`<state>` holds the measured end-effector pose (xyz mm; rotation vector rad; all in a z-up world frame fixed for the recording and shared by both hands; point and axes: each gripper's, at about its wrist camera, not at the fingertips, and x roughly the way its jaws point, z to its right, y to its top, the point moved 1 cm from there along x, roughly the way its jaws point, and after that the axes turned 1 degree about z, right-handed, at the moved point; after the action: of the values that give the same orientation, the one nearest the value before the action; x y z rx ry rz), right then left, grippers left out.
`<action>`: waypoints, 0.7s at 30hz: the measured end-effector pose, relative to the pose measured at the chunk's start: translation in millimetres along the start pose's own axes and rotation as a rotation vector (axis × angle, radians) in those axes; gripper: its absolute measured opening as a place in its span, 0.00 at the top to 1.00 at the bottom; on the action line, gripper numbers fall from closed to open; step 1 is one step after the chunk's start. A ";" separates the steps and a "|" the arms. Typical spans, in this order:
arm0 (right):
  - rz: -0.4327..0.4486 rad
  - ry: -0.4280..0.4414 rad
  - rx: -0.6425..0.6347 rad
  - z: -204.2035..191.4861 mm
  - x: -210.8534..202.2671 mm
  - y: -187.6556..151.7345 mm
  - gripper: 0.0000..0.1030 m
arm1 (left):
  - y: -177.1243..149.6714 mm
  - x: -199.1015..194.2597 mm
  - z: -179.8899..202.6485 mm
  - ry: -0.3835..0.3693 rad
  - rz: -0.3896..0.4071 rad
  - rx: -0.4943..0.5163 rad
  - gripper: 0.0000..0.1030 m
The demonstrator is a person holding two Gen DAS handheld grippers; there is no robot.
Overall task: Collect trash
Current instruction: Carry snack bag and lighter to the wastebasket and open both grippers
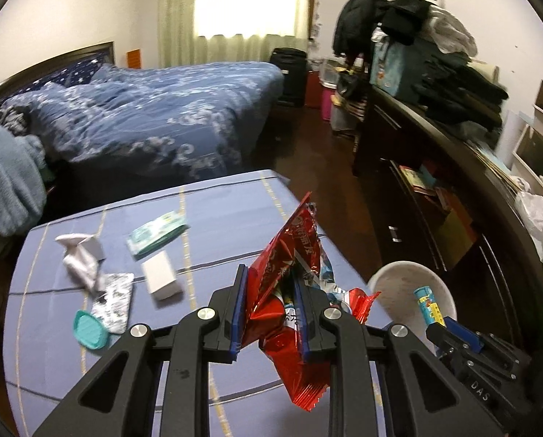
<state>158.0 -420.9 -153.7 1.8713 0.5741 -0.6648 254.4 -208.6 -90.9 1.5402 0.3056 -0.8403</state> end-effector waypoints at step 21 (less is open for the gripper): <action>0.048 -0.169 0.117 87.6 -17.5 20.5 0.78 | 12.8 51.9 109.3 -0.171 -0.032 0.148 0.78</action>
<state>142.3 -511.1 -156.7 1.9079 0.3874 -0.8307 263.1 -328.6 -109.0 1.5912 0.1462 -1.0325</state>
